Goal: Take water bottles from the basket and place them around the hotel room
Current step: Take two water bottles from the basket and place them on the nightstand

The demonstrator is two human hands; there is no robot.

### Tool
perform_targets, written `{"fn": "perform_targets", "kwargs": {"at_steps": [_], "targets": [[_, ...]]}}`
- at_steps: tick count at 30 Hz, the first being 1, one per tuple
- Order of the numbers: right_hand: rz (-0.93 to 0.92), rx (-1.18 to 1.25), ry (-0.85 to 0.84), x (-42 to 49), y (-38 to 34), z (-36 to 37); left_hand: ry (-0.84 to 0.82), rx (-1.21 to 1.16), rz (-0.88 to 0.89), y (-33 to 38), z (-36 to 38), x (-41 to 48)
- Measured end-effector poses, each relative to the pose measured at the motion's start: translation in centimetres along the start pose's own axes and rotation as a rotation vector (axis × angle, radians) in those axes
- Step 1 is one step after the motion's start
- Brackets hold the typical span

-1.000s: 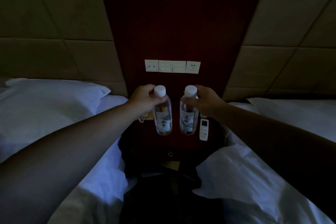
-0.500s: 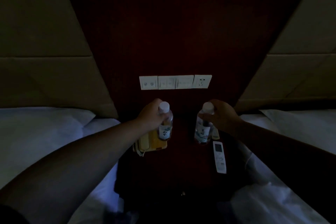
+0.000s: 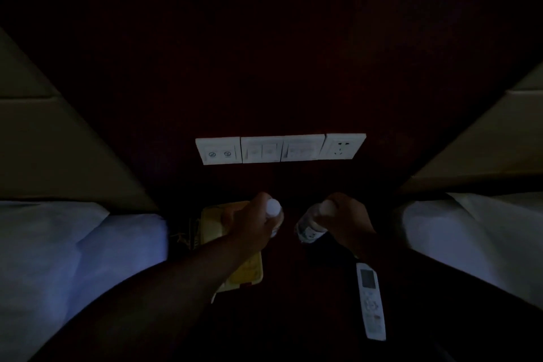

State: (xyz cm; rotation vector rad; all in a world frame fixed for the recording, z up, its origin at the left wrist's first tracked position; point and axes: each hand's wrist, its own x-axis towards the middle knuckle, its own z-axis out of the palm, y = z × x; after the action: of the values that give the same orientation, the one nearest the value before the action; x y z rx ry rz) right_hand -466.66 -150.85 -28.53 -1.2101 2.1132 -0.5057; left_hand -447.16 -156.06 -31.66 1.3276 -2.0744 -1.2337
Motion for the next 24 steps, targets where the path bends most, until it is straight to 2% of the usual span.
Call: {"fn": "perform_targets", "kwargs": {"at_steps": [4,7,9,16,24], "targets": [[0.01,0.007,0.024,3.3,1.1,1.2,-0.026,-0.084,-0.022,-1.0,1.5,2.6],[-0.001,0.005,0.012,4.6,1.6,2.5,-0.045,0.034,-0.041,-2.6,2.4,3.8],[-0.011,-0.004,-0.008,5.2,1.6,3.2,-0.079,-0.027,-0.039,-3.0,2.9,4.0],[-0.06,-0.056,-0.075,7.0,0.7,5.6,-0.044,0.126,-0.095,-5.0,4.6,5.5],[-0.025,-0.12,-0.068,7.8,1.3,6.9,-0.076,0.052,-0.082,-6.2,4.5,6.5]]}}
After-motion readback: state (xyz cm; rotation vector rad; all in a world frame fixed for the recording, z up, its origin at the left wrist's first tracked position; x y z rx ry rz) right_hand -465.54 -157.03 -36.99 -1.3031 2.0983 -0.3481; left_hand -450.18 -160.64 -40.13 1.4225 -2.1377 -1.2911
